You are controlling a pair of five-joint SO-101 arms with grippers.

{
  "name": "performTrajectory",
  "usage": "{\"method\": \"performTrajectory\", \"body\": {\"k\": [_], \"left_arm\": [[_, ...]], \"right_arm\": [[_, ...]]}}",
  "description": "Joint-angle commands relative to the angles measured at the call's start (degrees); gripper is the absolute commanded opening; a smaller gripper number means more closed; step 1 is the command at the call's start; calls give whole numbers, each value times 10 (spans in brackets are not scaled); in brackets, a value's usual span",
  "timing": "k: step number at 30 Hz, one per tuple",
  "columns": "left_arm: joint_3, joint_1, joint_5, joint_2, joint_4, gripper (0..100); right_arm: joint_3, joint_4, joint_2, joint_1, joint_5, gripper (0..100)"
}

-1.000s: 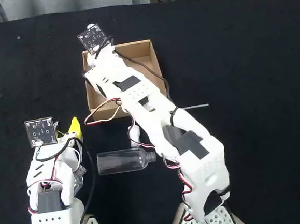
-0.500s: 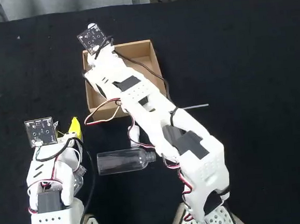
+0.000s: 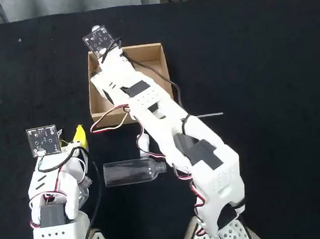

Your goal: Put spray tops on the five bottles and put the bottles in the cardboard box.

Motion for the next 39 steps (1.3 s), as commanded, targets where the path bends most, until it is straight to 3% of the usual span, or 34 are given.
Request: {"method": "performTrajectory", "body": {"k": [1, 31, 39], "left_arm": [[15, -5, 1, -4, 3, 157], [15, -5, 1, -4, 4, 155], [15, -6, 1, -4, 4, 155]], "right_arm": [[-8, 4, -6, 17, -6, 306], [-12, 87, -47, 21, -4, 306], [-30, 156, -76, 38, -5, 307]]}}
